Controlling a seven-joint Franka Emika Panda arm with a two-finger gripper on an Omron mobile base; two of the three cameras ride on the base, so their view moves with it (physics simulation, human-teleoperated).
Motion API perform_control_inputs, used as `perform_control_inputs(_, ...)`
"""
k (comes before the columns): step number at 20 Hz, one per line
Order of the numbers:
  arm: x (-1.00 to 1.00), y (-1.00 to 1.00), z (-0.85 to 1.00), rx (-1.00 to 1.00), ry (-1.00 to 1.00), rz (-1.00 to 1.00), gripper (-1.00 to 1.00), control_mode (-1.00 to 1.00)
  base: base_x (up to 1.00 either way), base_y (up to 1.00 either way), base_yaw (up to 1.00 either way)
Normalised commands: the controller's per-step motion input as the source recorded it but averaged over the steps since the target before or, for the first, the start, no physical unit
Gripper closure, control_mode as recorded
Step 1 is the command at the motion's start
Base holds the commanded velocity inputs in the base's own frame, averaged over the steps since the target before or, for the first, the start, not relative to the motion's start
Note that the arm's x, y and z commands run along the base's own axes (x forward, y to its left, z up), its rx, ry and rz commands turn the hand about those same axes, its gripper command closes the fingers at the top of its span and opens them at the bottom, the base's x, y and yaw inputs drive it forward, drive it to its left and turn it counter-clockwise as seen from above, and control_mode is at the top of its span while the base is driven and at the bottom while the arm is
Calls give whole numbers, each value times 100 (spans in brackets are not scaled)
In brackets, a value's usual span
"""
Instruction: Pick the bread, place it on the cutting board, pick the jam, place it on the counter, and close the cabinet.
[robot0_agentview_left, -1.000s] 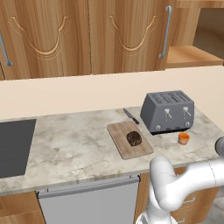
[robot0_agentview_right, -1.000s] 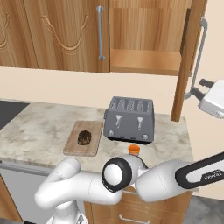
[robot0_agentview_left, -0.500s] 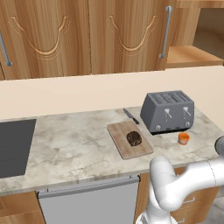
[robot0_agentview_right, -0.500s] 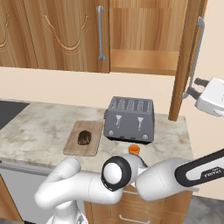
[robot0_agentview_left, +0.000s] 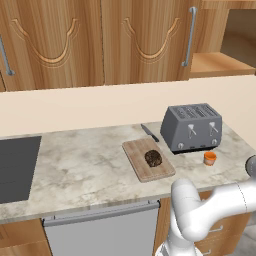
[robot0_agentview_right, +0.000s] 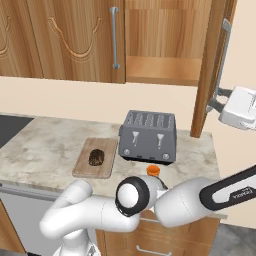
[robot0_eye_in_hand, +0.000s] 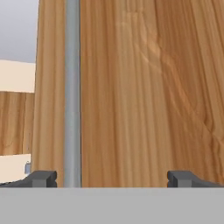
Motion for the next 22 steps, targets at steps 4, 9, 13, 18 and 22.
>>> perform_control_inputs(4, 0, 24, 0, 0, 0, 0, -100, -100, 0, 0, 0)
perform_control_inputs(9, 0, 29, 0, 0, 0, 0, -100, -100, 0, 0, 0)
perform_control_inputs(13, 0, 33, 0, 0, 0, 0, -100, -100, 0, 0, 0)
perform_control_inputs(18, 0, 35, 0, 0, 0, 0, -100, -100, 0, 0, 0)
perform_control_inputs(22, 0, 34, 0, 0, 0, 0, -100, -100, 0, 0, 0)
